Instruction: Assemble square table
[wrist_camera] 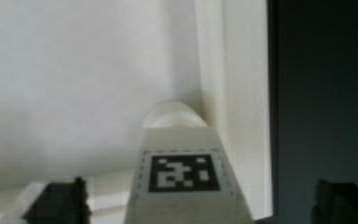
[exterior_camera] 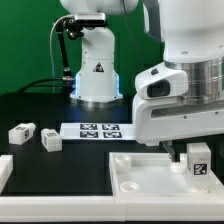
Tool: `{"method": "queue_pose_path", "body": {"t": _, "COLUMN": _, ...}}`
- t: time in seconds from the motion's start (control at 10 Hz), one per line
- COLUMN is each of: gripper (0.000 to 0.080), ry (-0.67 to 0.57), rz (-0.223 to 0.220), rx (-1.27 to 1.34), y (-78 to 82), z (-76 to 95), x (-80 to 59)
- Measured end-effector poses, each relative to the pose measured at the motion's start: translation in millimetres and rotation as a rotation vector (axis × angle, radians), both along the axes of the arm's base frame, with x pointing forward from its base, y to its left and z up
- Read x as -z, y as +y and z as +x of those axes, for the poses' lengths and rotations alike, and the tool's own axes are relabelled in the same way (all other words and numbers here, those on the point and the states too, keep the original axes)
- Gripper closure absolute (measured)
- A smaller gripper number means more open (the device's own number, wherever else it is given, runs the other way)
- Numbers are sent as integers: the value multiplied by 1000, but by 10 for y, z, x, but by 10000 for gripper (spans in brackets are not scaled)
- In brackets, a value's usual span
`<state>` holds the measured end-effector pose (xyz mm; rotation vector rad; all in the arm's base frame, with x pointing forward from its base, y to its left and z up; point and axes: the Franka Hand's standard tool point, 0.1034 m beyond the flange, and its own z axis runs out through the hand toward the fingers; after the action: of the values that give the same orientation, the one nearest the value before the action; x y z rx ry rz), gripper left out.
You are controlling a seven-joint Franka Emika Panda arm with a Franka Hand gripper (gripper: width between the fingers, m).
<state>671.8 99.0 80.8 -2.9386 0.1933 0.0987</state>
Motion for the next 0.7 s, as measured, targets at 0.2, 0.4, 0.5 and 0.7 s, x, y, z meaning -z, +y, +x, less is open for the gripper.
{"method": "queue_pose_path", "body": {"t": 0.2, "gripper": 422, "ry": 14, "rz": -2, "rx": 69, "y": -1, "z": -1, "x": 3}}
{"method": "queue_pose_path", "body": {"t": 0.4, "gripper": 511, "ry": 43, "rz": -11, "rx": 209, "y": -11, "z": -3, "x": 6}}
{"method": "queue_pose_path", "body": {"t": 0.5, "gripper": 511, "ry": 57, "rz": -14, "rx": 276, "y": -7, "z": -4, "x": 7}}
{"method": "queue_pose_path", "body": {"t": 0.7, "gripper": 511, "ry": 50, "rz": -25, "rx": 471, "y": 6, "z": 15, "x": 16}}
